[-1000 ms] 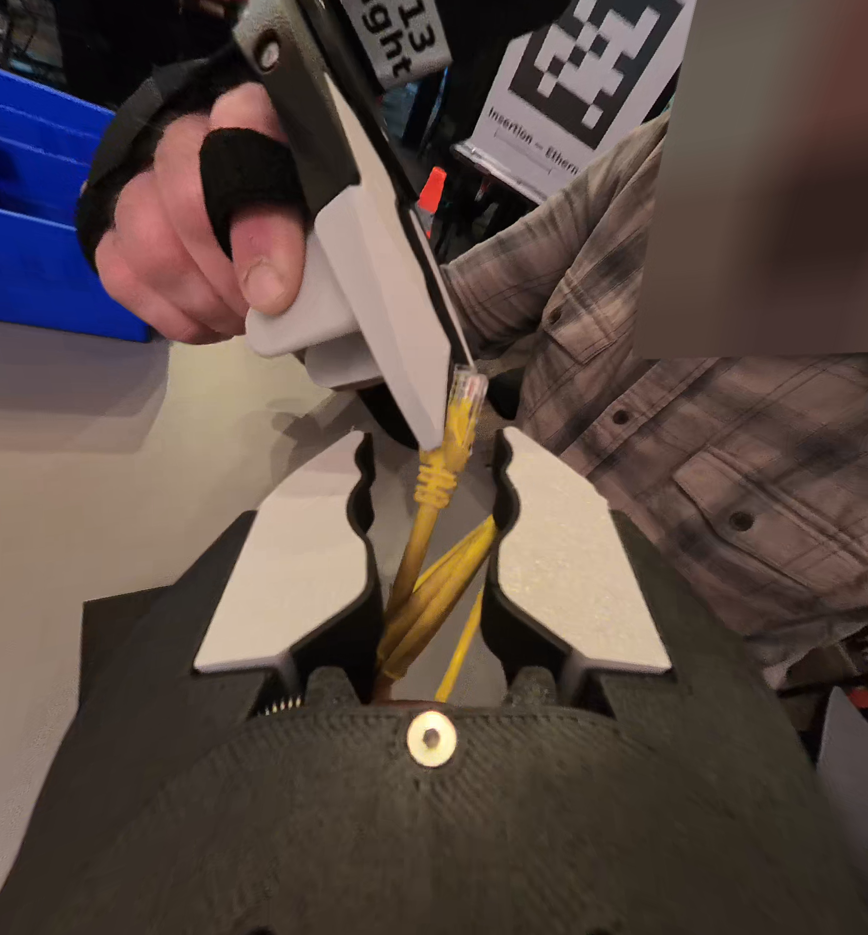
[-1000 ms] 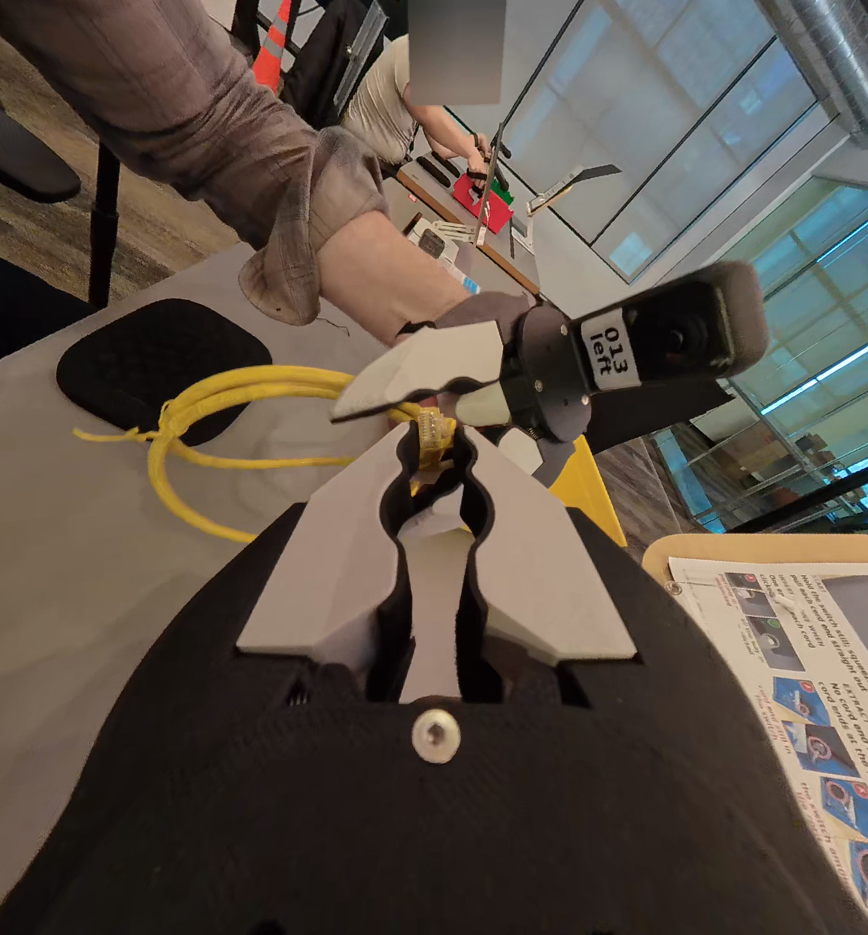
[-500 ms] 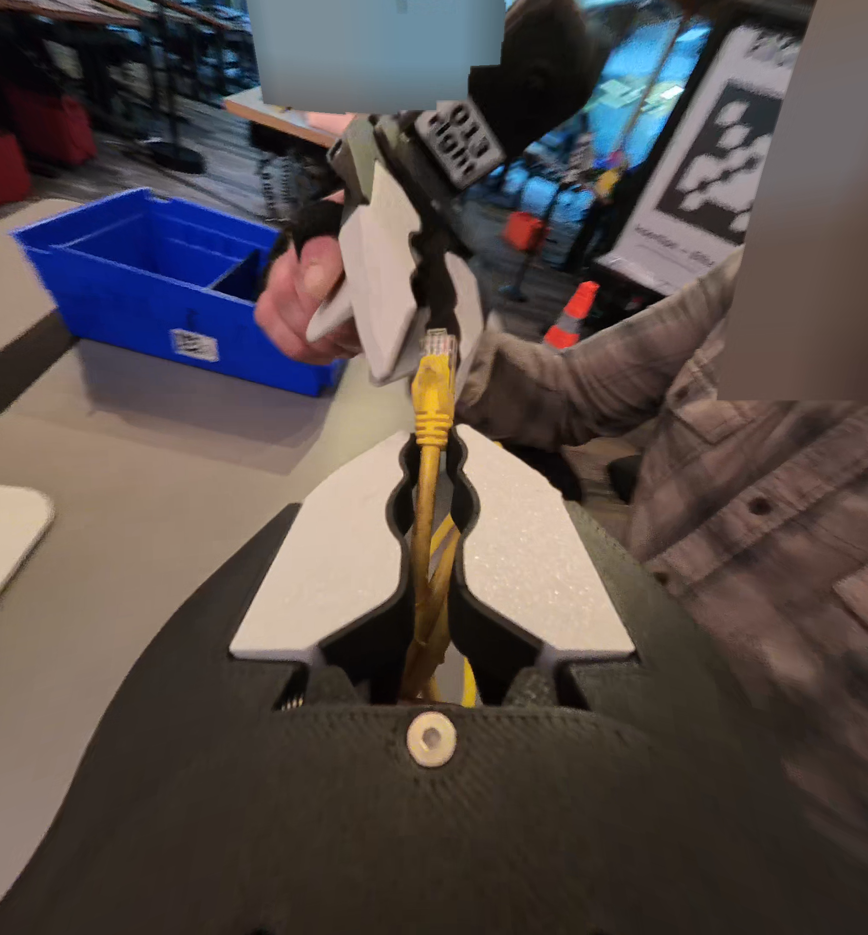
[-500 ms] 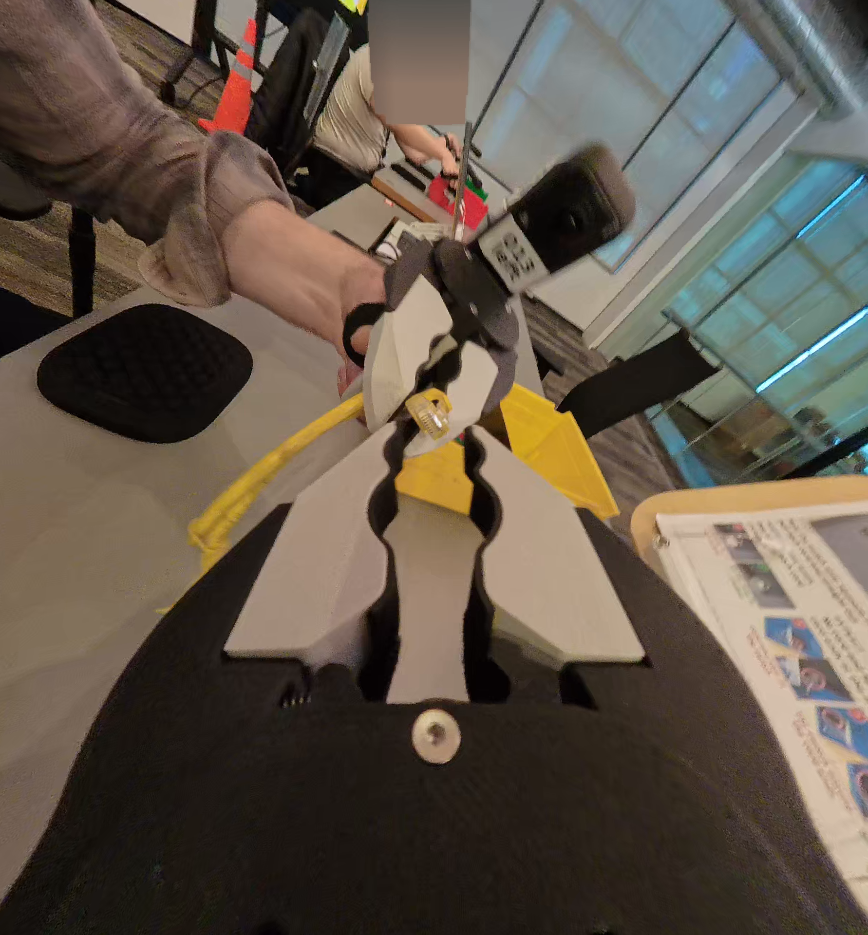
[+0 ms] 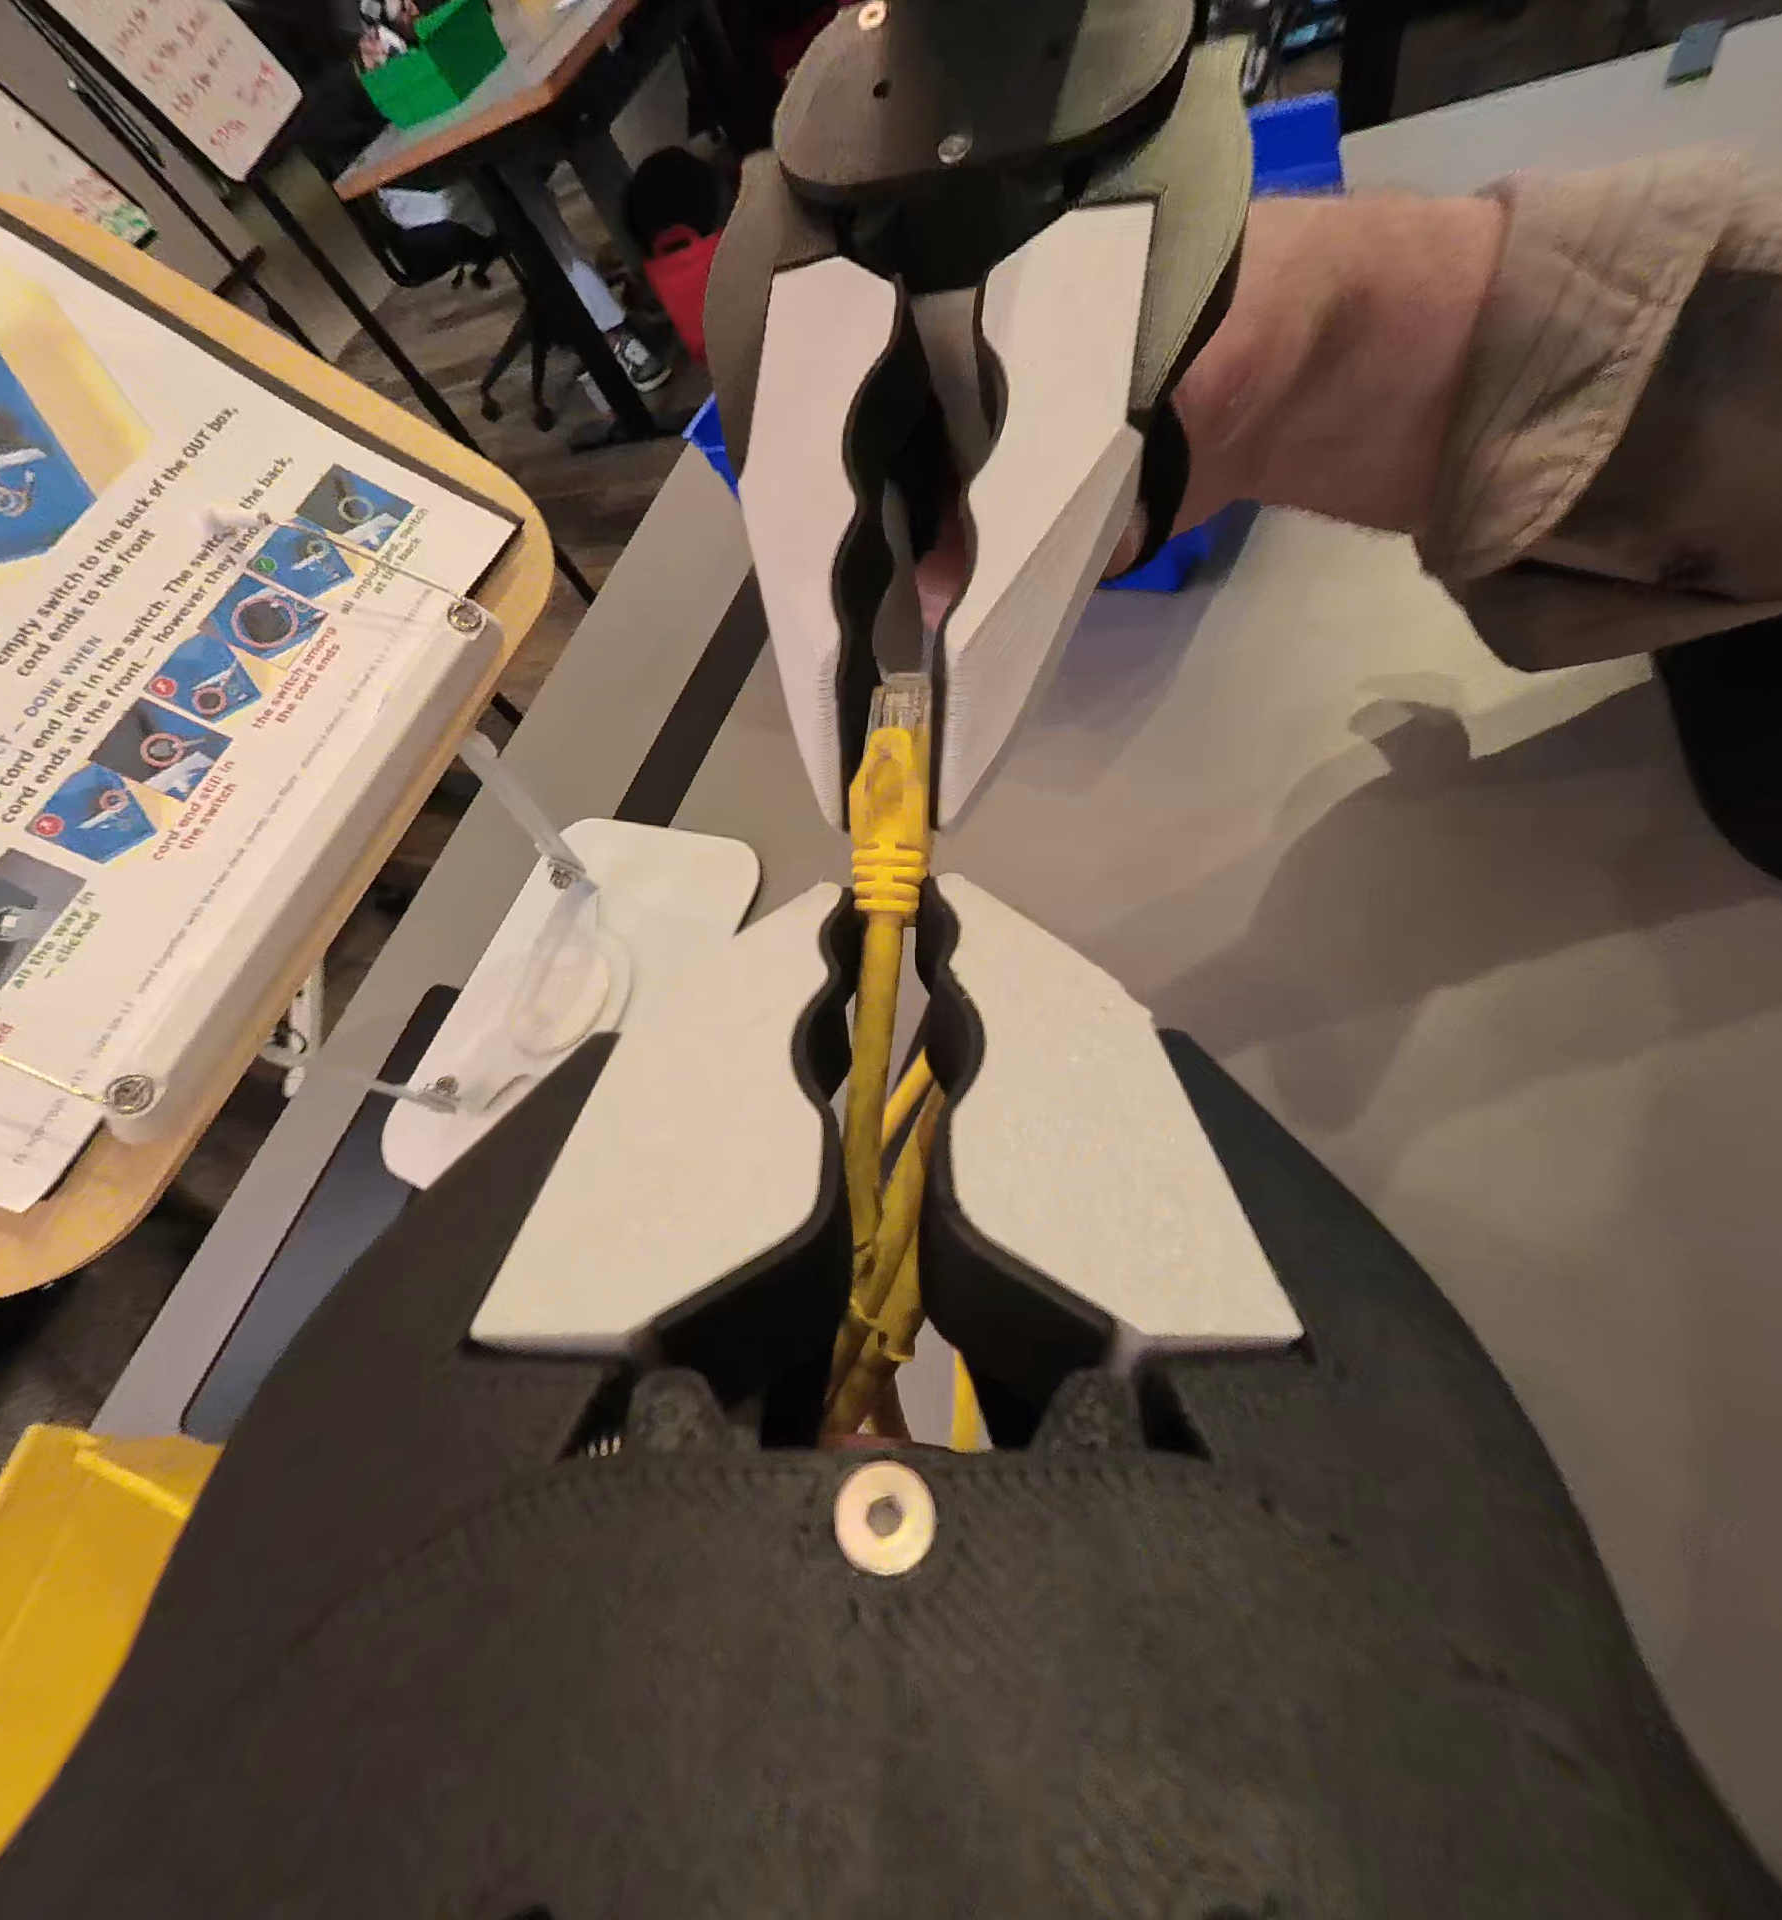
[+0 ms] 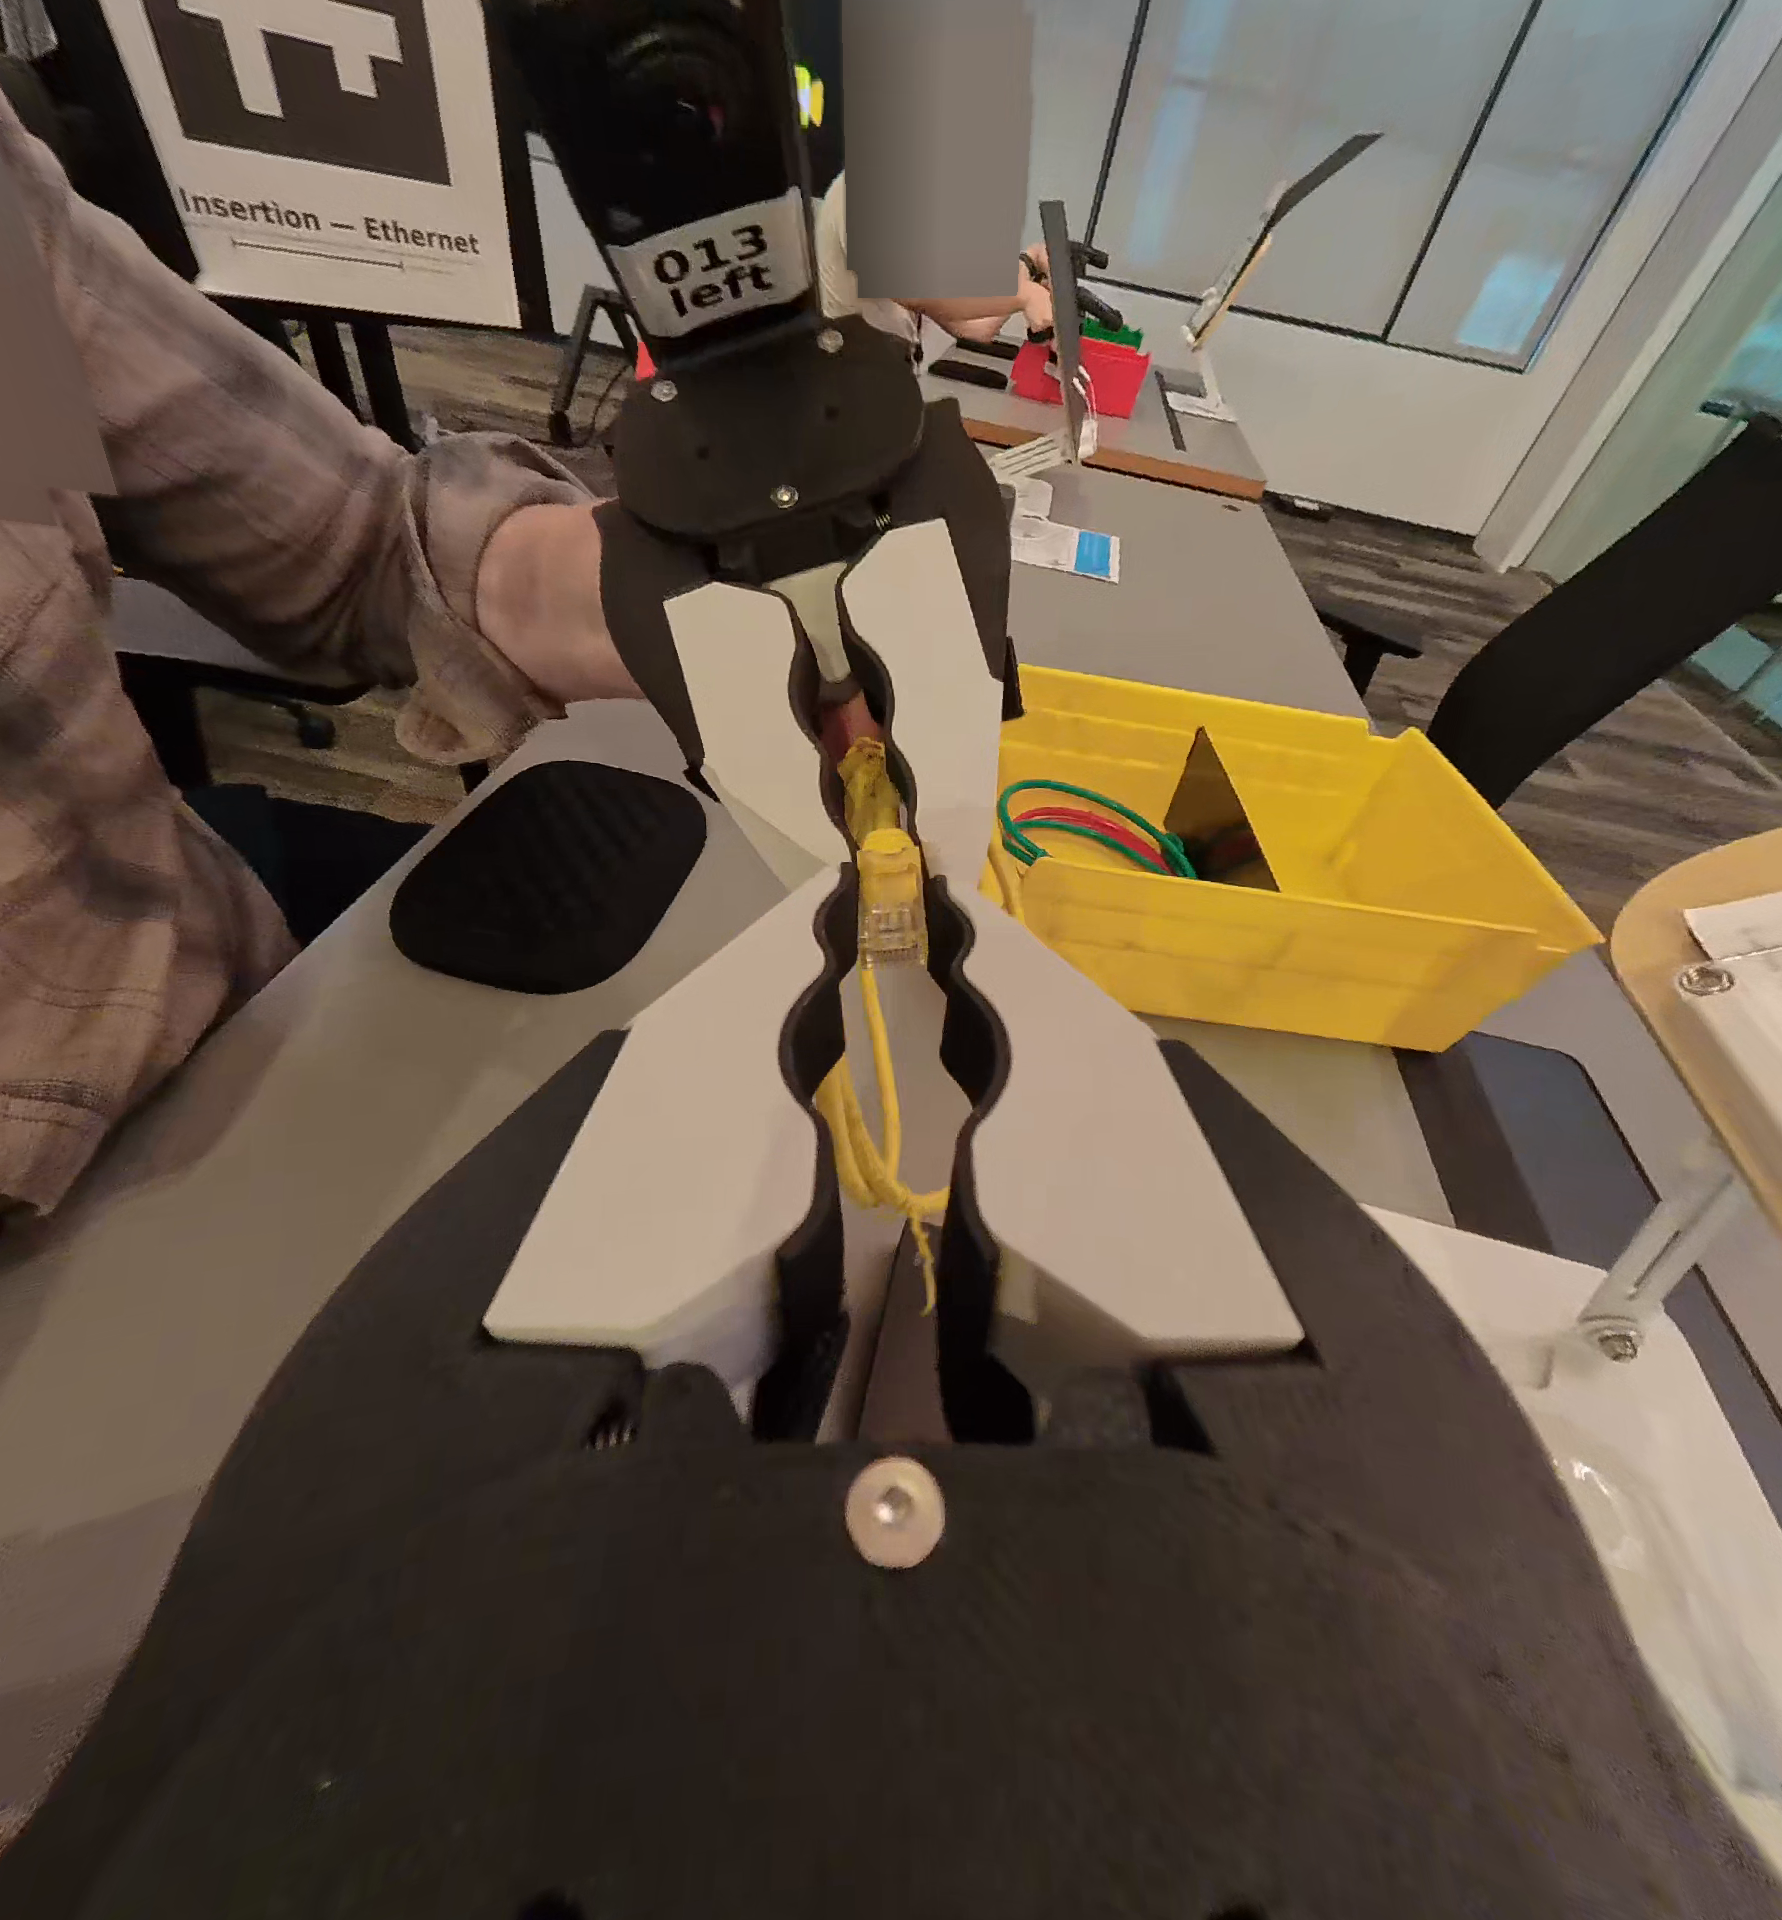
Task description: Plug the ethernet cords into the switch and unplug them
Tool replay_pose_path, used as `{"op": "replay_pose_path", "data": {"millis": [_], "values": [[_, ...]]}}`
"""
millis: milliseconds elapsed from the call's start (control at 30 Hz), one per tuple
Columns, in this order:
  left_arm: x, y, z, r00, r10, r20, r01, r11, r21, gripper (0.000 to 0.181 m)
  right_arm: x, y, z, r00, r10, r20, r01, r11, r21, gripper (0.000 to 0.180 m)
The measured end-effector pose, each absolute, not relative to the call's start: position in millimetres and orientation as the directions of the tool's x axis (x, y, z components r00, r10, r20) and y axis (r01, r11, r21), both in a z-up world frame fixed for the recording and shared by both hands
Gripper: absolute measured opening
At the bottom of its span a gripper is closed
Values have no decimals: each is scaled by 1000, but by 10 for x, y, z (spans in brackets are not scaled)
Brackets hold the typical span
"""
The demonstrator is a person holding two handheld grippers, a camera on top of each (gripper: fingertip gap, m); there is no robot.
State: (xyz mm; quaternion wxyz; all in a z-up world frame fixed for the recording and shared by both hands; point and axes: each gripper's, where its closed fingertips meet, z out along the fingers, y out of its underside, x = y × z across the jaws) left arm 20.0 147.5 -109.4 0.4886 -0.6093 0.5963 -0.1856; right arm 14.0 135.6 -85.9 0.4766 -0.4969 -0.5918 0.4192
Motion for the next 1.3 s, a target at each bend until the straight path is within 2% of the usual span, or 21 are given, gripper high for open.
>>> {"op": "replay_pose_path", "data": {"millis": [200,367,533,767,833,900,1100,1200,1300], "values": [[286,1400,-882,221,-940,-258,-369,165,-915,12,190,1305,-641,-125,990,72,-41,68,-997,11],[296,1346,-689,220,-970,-104,-154,71,-985,21,234,1333,-568,-157,987,22,-152,-3,-988,10],[195,1365,-611,290,-945,-148,-164,104,-981,44,254,1376,-585,-154,988,6,-174,-21,-985,11],[7,1270,249,250,-923,-293,-219,241,-946,52,202,1373,-690,-129,990,59,-106,46,-993,11],[144,1395,84,167,-948,-272,-320,209,-924,60,138,1296,-671,-146,986,81,-110,65,-992,11],[252,1455,-213,44,-985,-169,-399,138,-906,63,107,1233,-642,-162,982,97,-124,77,-989,11],[361,1255,-690,-238,-971,27,-387,69,-920,70,175,1184,-536,-177,977,120,-175,89,-981,11],[395,1198,-823,-255,-967,15,-351,78,-933,66,222,1214,-472,-170,980,105,-220,67,-973,11],[438,1228,-820,-191,-982,2,-243,46,-969,46,291,1276,-443,-155,984,88,-246,48,-968,10]]}}
